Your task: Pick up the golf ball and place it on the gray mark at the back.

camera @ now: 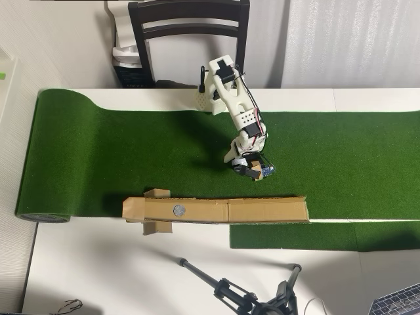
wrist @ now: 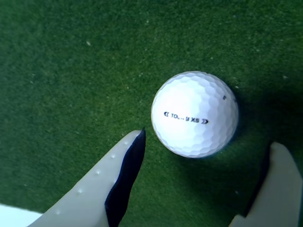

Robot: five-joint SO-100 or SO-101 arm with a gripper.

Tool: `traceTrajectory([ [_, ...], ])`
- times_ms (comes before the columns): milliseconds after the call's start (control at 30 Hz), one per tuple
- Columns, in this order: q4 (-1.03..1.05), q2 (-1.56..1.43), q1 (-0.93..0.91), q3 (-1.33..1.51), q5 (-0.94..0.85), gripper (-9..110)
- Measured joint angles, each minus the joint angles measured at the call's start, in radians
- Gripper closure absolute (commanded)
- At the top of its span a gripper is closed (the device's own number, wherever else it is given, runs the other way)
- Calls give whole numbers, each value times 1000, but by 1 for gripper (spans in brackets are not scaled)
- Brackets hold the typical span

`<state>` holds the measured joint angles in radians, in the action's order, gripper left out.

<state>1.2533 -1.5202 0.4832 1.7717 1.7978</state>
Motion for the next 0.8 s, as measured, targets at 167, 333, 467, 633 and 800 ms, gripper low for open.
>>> traceTrajectory([
  [167, 0, 0, 0, 0, 8, 61],
  [333, -40, 0, 0, 0, 8, 61],
  [467, -74, 0, 2, 0, 8, 61],
  [633, -83, 0, -8, -2, 25, 61],
  [800, -97, 2, -5, -23, 61, 61],
])
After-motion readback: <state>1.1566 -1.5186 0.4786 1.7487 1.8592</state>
